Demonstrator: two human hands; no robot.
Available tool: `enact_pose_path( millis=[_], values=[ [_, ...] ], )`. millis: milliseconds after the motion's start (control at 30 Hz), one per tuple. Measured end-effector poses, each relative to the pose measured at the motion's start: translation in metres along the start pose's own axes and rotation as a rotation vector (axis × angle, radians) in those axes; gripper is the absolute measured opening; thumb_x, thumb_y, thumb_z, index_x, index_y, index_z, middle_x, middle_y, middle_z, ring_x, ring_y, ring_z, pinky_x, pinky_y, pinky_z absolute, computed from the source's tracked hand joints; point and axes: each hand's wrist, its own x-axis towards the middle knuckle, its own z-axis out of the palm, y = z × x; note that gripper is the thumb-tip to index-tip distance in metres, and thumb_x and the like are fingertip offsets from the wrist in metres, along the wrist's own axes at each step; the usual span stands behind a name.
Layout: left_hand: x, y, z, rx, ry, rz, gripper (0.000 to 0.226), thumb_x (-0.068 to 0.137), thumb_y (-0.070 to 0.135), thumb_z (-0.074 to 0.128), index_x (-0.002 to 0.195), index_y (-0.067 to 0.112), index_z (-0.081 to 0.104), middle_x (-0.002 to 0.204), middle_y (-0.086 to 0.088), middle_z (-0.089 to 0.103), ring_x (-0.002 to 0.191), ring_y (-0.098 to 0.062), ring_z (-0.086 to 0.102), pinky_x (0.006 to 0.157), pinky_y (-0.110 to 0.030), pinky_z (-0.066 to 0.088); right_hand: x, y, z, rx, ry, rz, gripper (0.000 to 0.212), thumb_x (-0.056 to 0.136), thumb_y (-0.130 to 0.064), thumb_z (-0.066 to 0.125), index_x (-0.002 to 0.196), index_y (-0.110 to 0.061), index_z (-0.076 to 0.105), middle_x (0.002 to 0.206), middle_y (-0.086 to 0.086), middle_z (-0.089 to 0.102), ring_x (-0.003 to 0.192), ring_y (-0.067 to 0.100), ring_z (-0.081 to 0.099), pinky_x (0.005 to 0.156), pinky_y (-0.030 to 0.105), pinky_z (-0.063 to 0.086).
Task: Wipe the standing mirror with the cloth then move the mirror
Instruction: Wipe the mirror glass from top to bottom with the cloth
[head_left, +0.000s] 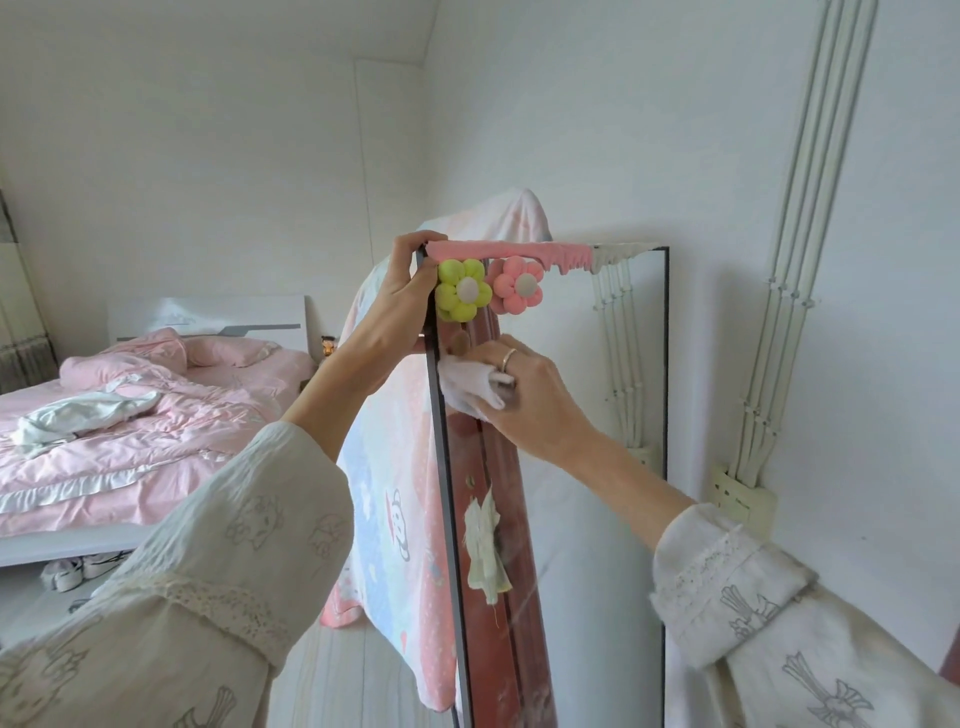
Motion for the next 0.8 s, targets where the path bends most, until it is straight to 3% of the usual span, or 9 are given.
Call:
enact_pose_path(
  millis=[67,100,167,233,300,400,567,800],
  values=[
    [0.0,0.0,0.002,0.025,0.011,0.013,0.016,0.099,0.035,0.025,0.109,0.036,0.039,0.092,0.0,0.054,0.077,-0.02,0.057,0.067,-0.037,0.055,-0.01,0.009,-0.014,-0.069,-0.195,0.061,0.012,0.078,-0.004,0.061,0.088,0.001,0.065,0.081,0.006,0.057,0.071,0.019,0.056,0.064,0.026,0.045],
    [0.0,0.0,0.003,0.036,0.018,0.026,0.017,0.099,0.035,0.025,0.109,0.035,0.039,0.094,-0.001,0.054,0.079,-0.02,0.057,0.065,-0.035,0.054,-0.013,0.013,-0.021,-0.086,-0.201,0.078,0.01,0.078,-0.006,0.062,0.087,-0.003,0.066,0.079,0.0,0.056,0.069,0.013,0.055,0.062,0.023,0.043],
    [0.0,0.0,0.006,0.03,0.04,0.058,0.017,0.1,0.033,0.024,0.11,0.032,0.038,0.095,-0.001,0.053,0.077,-0.018,0.057,0.058,-0.03,0.054,-0.011,0.021,-0.029,-0.085,-0.002,0.072,0.019,0.077,-0.003,0.064,0.096,-0.006,0.068,0.083,-0.001,0.056,0.069,0.011,0.055,0.063,0.014,0.042],
    [0.0,-0.001,0.007,0.032,0.064,0.082,0.018,0.101,0.031,0.023,0.11,0.031,0.038,0.093,0.001,0.054,0.071,-0.013,0.059,0.052,-0.022,0.053,-0.002,0.022,-0.03,-0.11,0.215,0.067,0.026,0.076,0.0,0.065,0.101,-0.005,0.066,0.087,0.004,0.056,0.072,0.018,0.055,0.063,0.016,0.043],
    [0.001,-0.002,0.009,0.052,0.08,0.09,0.017,0.101,0.032,0.023,0.108,0.032,0.038,0.09,0.004,0.054,0.07,-0.01,0.058,0.053,-0.021,0.052,0.009,0.02,-0.025,-0.135,0.301,0.087,0.025,0.076,-0.001,0.063,0.101,-0.006,0.065,0.084,0.005,0.053,0.07,0.02,0.052,0.06,0.018,0.041],
    [0.002,-0.004,0.009,0.053,0.103,0.106,0.017,0.101,0.031,0.023,0.107,0.033,0.039,0.089,0.005,0.054,0.073,-0.01,0.057,0.06,-0.025,0.052,0.015,0.023,-0.015,-0.143,0.354,0.103,0.026,0.077,-0.006,0.063,0.102,-0.004,0.065,0.08,0.004,0.048,0.065,0.02,0.047,0.056,0.018,0.036],
    [0.004,-0.006,0.009,0.057,0.133,0.106,0.017,0.1,0.028,0.024,0.107,0.033,0.04,0.09,0.002,0.053,0.073,-0.013,0.055,0.063,-0.029,0.048,0.011,0.034,-0.008,-0.16,0.396,0.079,0.033,0.078,-0.006,0.065,0.11,-0.004,0.063,0.089,0.015,0.055,0.07,0.03,0.057,0.061,0.037,0.05],
    [0.003,-0.006,0.013,0.045,0.144,0.149,0.007,0.097,0.037,0.035,0.102,0.035,0.039,0.095,-0.001,0.053,0.077,-0.015,0.055,0.061,-0.026,0.048,0.011,0.05,-0.016,-0.134,0.405,0.126,0.034,0.082,0.0,0.057,0.115,-0.005,0.062,0.09,0.007,0.047,0.073,0.023,0.052,0.064,0.03,0.044]
  ],
)
